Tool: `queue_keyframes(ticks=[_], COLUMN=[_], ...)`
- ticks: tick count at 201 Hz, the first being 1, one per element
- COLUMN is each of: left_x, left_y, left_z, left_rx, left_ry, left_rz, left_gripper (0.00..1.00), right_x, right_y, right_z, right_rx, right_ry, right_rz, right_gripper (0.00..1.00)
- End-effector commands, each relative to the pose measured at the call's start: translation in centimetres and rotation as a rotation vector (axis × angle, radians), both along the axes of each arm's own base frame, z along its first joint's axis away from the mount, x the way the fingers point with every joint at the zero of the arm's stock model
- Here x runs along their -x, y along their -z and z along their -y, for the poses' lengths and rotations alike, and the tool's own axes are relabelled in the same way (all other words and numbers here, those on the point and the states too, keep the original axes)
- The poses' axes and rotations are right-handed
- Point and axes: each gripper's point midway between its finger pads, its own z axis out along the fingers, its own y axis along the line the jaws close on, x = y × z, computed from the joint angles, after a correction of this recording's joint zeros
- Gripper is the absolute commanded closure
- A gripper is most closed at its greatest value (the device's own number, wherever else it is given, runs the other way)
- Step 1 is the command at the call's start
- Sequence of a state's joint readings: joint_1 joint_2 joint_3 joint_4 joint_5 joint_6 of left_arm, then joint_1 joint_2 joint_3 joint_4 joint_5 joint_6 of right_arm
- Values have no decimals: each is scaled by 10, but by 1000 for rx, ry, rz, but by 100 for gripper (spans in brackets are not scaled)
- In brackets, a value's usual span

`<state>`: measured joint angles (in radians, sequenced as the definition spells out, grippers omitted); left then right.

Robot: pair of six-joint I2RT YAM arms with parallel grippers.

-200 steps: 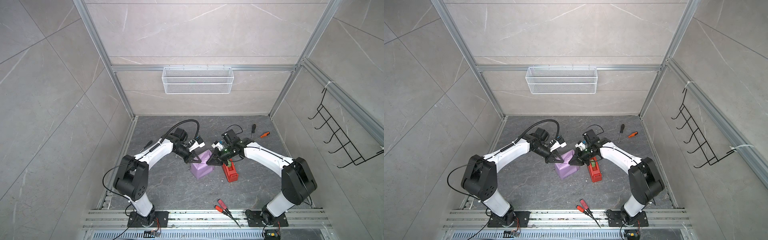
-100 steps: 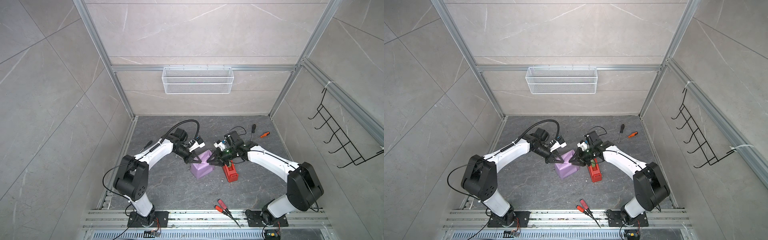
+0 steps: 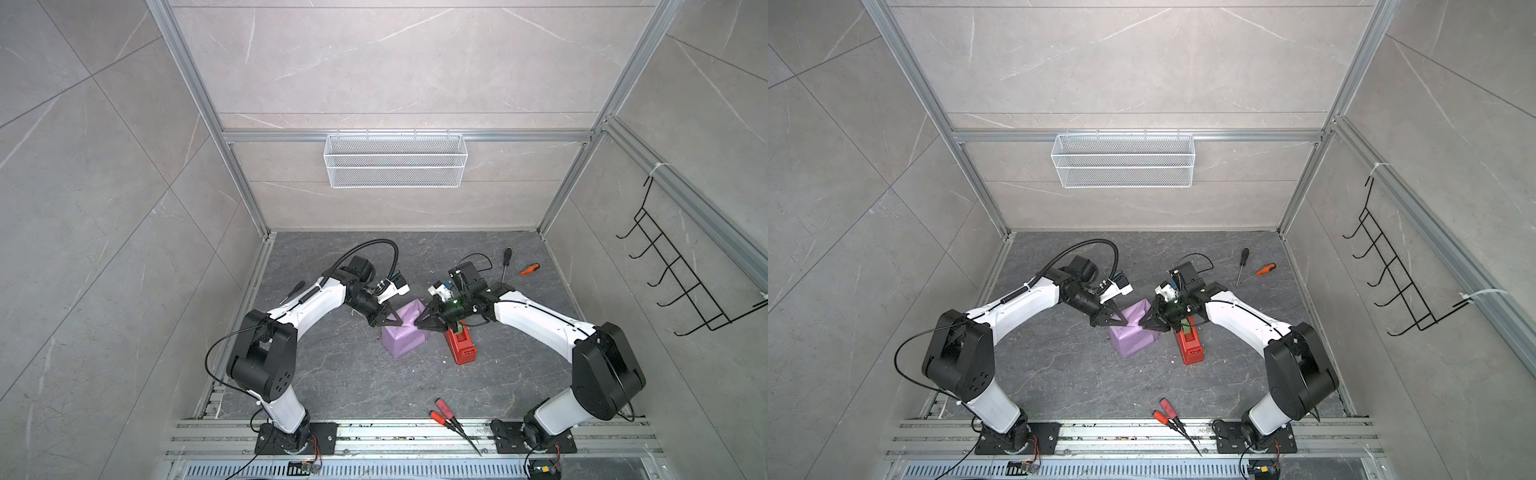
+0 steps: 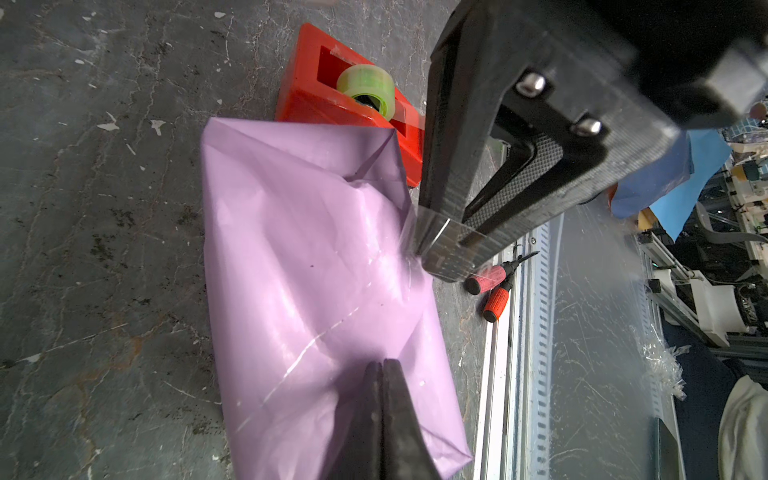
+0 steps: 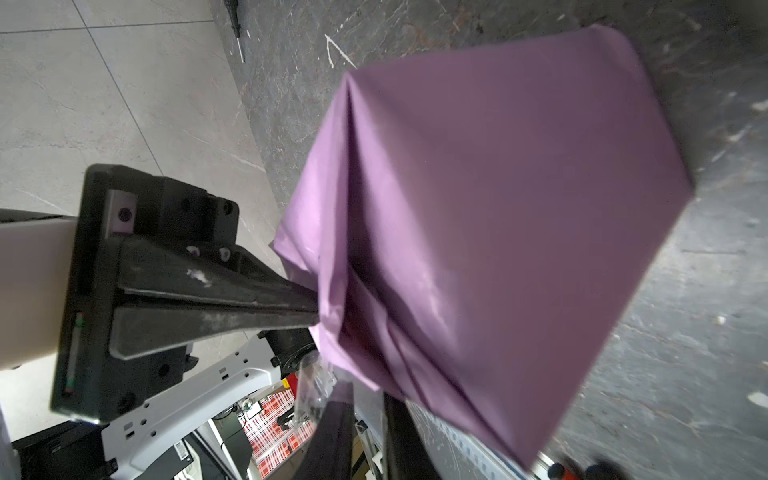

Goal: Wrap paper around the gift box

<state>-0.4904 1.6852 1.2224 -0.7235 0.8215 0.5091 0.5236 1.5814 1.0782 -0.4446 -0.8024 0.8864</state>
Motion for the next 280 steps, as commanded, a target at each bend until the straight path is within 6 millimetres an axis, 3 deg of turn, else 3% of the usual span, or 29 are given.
queue_keyframes(ticks=[1, 28, 76, 98, 150, 170, 212, 280], left_x=[12, 12, 11, 11, 10, 11, 12, 13], left_y=[26, 25, 24, 23, 22, 23, 24, 25], left_z=[-11, -12, -11, -11, -11, -11, -13, -13], left_rx=[-98, -100, -98, -97, -97, -100, -105, -101], left_ry=[10, 12, 13, 12, 12, 14, 17, 13], left_rz=[-32, -27, -22, -27, -29, -23, -18, -25], left_gripper=[100, 100, 100, 100, 100, 100, 100, 100], right_x=[4, 6, 6, 9, 11, 11, 12, 21], right_y=[35, 39, 45, 52, 49, 39, 11, 22], right_z=[12, 13, 17, 22, 25, 23, 20, 23], right_rx=[104, 64, 55, 77, 86, 49, -12, -15], right_ry=[13, 34, 39, 44, 37, 42, 44, 41], right_rz=[-70, -96, -140, -164, -173, -157, -121, -138], right_gripper=[79, 78, 87, 100, 100, 85, 70, 66])
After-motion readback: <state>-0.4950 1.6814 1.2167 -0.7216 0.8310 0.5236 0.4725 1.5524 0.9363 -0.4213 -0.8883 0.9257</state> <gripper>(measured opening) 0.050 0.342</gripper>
